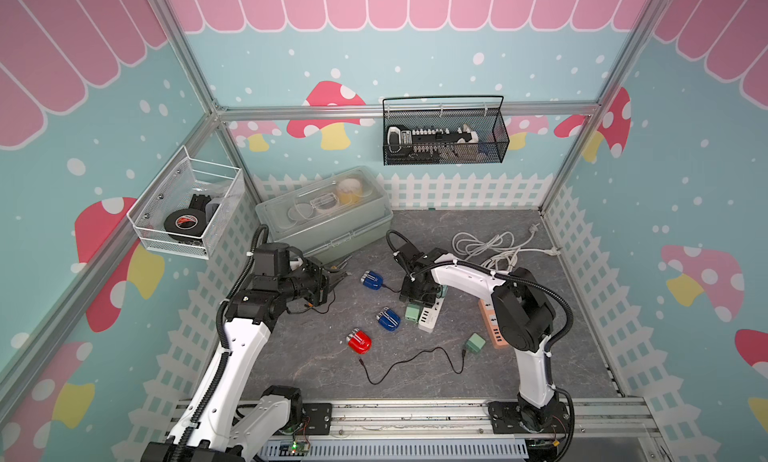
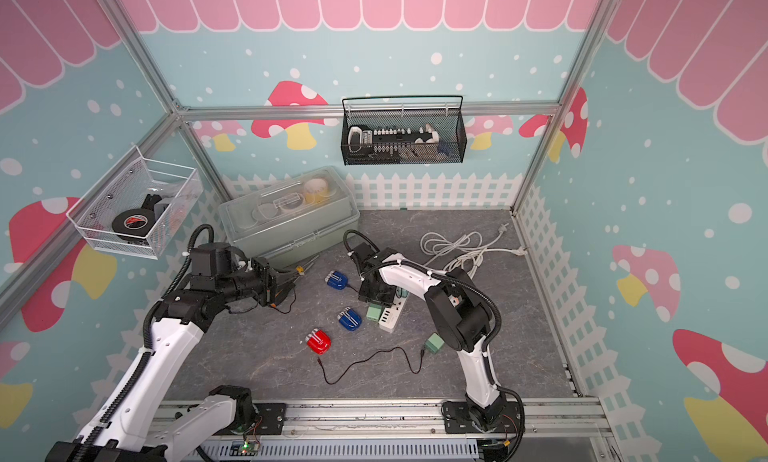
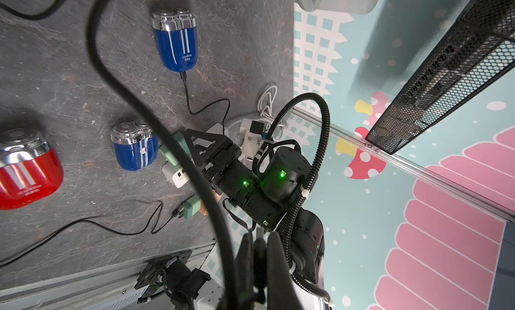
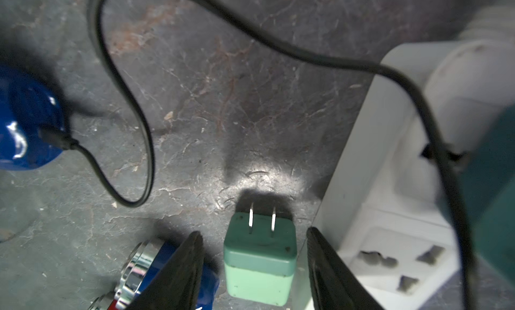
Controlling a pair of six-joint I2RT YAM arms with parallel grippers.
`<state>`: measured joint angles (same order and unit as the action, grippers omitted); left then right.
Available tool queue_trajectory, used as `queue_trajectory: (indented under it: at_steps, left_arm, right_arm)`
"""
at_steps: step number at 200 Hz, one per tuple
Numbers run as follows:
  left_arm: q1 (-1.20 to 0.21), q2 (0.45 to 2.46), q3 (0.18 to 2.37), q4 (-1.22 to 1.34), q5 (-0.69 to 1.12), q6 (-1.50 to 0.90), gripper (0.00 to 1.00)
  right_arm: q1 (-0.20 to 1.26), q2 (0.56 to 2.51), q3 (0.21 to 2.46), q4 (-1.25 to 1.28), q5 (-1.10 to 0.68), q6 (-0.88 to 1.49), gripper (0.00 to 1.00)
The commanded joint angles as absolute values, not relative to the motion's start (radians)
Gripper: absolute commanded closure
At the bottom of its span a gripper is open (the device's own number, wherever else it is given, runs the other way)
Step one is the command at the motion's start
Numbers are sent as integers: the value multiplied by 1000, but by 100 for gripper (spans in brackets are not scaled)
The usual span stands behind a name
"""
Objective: Charge the electric shaver
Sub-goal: Pick up the plug from the center of the board.
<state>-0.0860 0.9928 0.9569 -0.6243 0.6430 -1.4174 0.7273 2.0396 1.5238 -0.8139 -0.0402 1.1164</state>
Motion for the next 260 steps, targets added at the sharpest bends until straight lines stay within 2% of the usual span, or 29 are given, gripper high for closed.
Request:
queue_trajectory:
  at_steps: [1, 91, 118, 153, 171, 197, 221, 260]
  left_arm:
    - [-96, 977, 939, -604, 633, -1430, 100]
    - [-122, 978, 908, -572, 626, -1445, 100]
    - [-139, 980, 897, -561, 611, -1452, 100]
    - [-170, 992, 890, -526, 590, -1475, 100]
    - [-193, 1000, 890, -498, 569, -1496, 100]
    - [-239, 1016, 893, -425, 523, -1552, 100]
    - [-292, 1036, 897, -306, 454, -1619, 100]
    - [-390, 1093, 895, -17, 313, -1672, 100]
  right_arm:
    - [731, 2039, 1461, -823, -59, 1164, 40]
    - [733, 2034, 1433, -838, -70, 1266, 43]
    - [735, 2036, 1427, -838, -77, 1282, 52]
    - [732, 2009, 1435, -836, -84, 1272, 71]
    - [722, 1969, 1456, -832, -112, 1259, 83]
    - [682, 1843, 1474, -811, -177, 1270, 92]
    - [624, 1708, 1454, -670, -235, 1301, 96]
    - [543, 1537, 1251, -110, -318, 1517, 97]
